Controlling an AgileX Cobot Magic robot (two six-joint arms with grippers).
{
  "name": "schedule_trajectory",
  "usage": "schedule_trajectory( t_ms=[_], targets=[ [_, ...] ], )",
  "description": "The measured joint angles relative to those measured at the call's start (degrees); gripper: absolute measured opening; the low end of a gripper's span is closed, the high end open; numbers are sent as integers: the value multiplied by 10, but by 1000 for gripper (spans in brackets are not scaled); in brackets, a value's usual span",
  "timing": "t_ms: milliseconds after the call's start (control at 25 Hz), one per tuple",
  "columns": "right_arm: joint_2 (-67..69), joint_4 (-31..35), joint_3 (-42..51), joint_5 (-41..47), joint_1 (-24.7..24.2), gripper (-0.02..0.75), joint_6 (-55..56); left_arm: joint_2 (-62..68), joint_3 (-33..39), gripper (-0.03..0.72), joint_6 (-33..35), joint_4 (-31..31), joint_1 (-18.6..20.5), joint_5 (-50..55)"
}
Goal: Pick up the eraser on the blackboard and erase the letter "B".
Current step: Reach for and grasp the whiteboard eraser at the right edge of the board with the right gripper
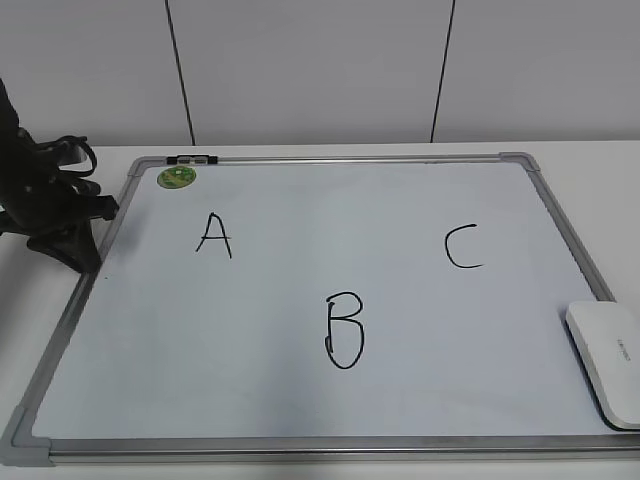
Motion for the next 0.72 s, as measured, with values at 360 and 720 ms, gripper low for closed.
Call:
schedule_trajectory(
  t_ms=[360,720],
  targets=[
    [181,4,-65,-116,0,592,0,0,0,36,0,0,0,0],
    [412,30,-65,-193,0,673,0,0,0,36,0,-1,0,2]
  ],
)
